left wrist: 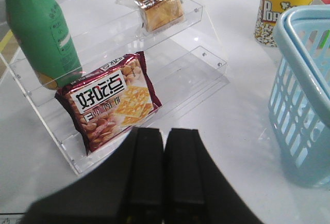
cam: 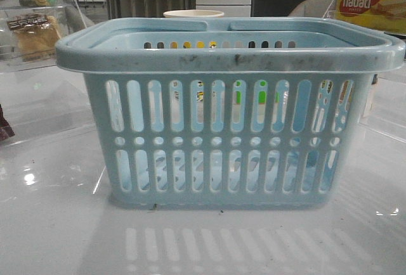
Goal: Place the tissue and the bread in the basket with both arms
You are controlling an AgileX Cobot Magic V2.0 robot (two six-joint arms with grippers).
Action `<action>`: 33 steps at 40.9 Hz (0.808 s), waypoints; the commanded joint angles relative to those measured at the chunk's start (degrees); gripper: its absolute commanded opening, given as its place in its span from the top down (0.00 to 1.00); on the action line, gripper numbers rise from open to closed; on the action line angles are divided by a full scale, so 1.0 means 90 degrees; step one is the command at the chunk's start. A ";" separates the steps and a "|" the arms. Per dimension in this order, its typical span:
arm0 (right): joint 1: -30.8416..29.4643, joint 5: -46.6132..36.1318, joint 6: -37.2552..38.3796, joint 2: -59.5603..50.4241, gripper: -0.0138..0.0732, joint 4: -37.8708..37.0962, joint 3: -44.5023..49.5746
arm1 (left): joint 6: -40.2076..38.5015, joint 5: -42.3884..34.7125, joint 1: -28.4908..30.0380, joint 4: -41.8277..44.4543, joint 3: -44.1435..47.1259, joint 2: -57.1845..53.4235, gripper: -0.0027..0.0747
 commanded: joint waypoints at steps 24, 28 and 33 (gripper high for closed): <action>-0.0175 -0.0877 0.0142 0.1883 0.15 -0.0543 -0.0440 | -0.0054 -0.0613 -0.0022 -0.0067 -0.0174 0.0119 0.31; -0.0369 -0.0960 0.0142 0.2468 0.15 -0.0543 -0.0890 | -0.0054 -0.0613 -0.0022 -0.0067 -0.0174 0.0119 0.31; -0.0610 -0.1037 0.0147 0.3339 0.15 -0.0495 -0.1572 | -0.0054 -0.0613 -0.0022 -0.0067 -0.0174 0.0119 0.31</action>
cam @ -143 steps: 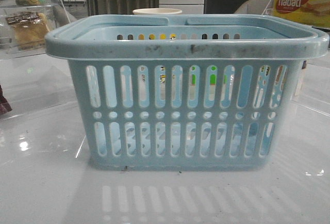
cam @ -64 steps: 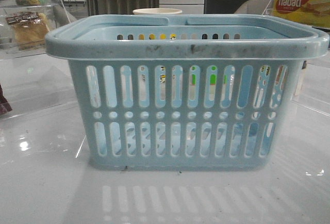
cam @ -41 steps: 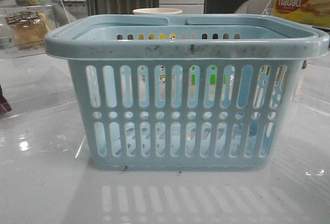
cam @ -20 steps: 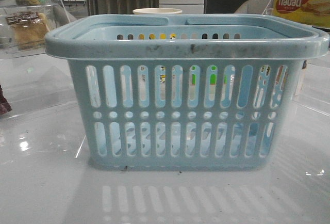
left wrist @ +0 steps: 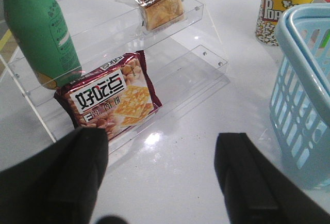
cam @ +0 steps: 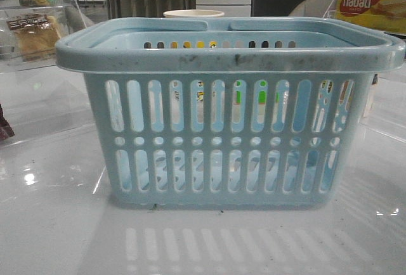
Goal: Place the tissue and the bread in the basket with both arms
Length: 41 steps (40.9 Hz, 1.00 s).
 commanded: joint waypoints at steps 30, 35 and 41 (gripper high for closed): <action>-0.0380 -0.1023 0.0025 0.4402 0.15 0.0566 -0.3623 | -0.0054 -0.0519 -0.0022 -0.0067 -0.0174 0.0054 0.31; -0.0380 -0.1294 0.0025 0.4649 0.15 0.0566 -0.3729 | -0.0054 -0.0519 -0.0022 -0.0067 -0.0174 0.0054 0.31; -0.0380 -0.1519 0.0025 0.4803 0.16 0.0566 -0.3765 | -0.0054 -0.0522 -0.0022 -0.0067 -0.0174 0.0054 0.31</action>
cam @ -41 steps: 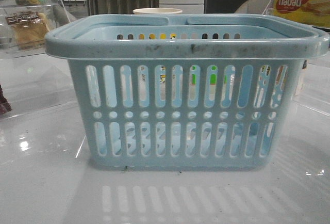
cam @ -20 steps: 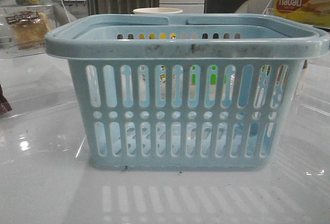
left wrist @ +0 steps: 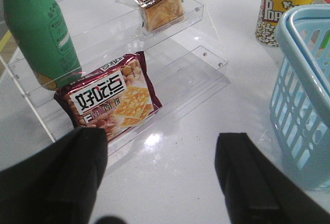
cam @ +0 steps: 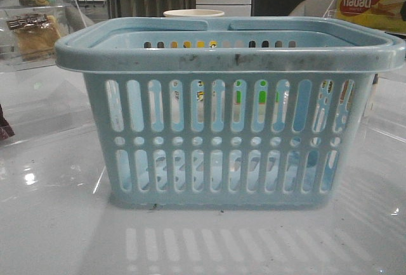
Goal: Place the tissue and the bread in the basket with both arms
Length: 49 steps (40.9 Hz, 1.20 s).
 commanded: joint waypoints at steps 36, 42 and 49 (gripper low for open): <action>0.0534 0.0584 0.0009 -0.2439 0.57 0.0164 -0.0271 | -0.0054 -0.0508 -0.0022 -0.0067 -0.0174 0.0054 0.31; 0.1174 0.0792 -0.0031 -0.3024 0.57 0.0164 -0.0271 | -0.0054 -0.0508 -0.0022 -0.0067 -0.0174 0.0054 0.31; 0.2230 0.1049 -0.0047 -0.3302 0.57 0.0177 -0.0220 | -0.0054 -0.0508 -0.0022 -0.0067 -0.0174 0.0054 0.31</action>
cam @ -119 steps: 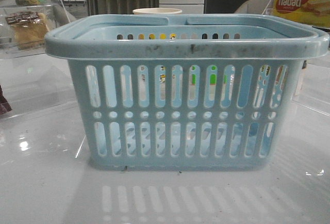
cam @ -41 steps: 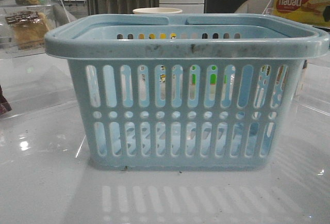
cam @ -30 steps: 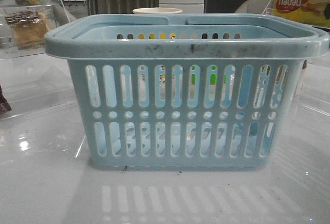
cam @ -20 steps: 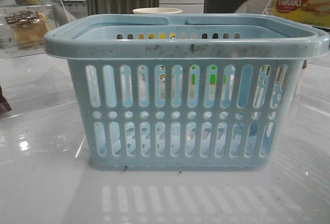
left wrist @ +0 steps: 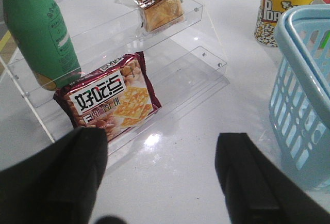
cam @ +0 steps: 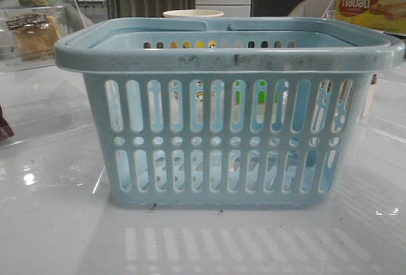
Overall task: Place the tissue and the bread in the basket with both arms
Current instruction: 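Carry the tissue pack over the basket with the right gripper, then open the right gripper to drop the tissue pack into the basket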
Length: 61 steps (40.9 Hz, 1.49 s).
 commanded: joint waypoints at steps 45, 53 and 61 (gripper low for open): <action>0.2756 -0.1245 -0.0047 0.1187 0.12 0.0315 0.0934 | -0.0054 -0.0508 -0.0022 -0.0067 -0.0174 0.0054 0.31; 0.2763 -0.0824 -0.0051 0.0527 0.12 0.0107 0.0852 | -0.0054 -0.0508 -0.0022 -0.0067 -0.0174 0.0054 0.31; 0.2831 -0.0862 -0.0051 -0.0807 0.12 -0.0186 0.1396 | -0.0054 -0.0508 -0.0022 -0.0067 -0.0174 0.0054 0.31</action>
